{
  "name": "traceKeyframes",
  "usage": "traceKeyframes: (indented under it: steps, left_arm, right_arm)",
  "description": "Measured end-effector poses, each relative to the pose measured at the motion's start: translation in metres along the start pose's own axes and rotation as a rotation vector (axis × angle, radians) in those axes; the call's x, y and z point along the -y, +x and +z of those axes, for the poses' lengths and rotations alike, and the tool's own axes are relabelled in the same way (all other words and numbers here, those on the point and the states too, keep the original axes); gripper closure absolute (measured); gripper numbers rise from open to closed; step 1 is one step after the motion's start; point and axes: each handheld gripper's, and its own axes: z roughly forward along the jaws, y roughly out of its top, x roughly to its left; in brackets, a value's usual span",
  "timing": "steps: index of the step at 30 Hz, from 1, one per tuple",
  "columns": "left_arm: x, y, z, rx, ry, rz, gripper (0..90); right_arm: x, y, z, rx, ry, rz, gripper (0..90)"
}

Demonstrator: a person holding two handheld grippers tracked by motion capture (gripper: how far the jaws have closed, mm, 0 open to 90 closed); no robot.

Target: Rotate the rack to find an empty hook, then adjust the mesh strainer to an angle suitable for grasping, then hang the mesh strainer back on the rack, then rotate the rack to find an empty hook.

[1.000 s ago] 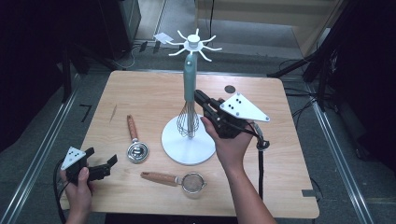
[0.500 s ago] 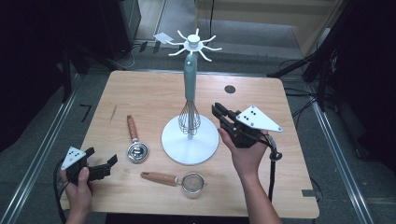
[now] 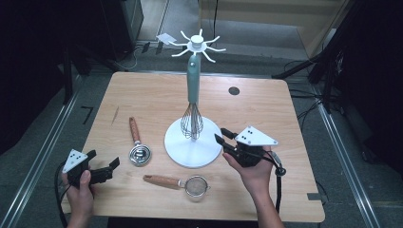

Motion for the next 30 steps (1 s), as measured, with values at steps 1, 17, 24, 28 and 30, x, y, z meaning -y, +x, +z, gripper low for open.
traceKeyframes:
  steps: [1, 17, 24, 28, 30]
  left_arm:
    - [0.000, 0.000, 0.000, -0.001, 0.001, 0.001, 0.0]
    - [0.000, 0.000, 0.001, 0.005, 0.005, 0.000, 0.0]
    - [0.000, 0.000, 0.001, 0.006, 0.004, 0.002, 0.0]
    - [0.000, 0.000, 0.001, 0.007, 0.004, 0.001, 0.0]
    - [0.000, 0.000, 0.001, 0.006, 0.004, 0.001, 0.0]
  right_arm:
    - [0.002, 0.002, 0.002, -0.007, 0.016, -0.011, 67.0]
    - [0.018, 0.038, 0.034, -0.161, 0.291, -0.171, 61.3]
    - [0.022, 0.048, 0.042, -0.204, 0.354, -0.195, 60.8]
    - [0.023, 0.054, 0.046, -0.227, 0.391, -0.197, 61.1]
    - [0.023, 0.056, 0.048, -0.244, 0.404, -0.200, 61.1]
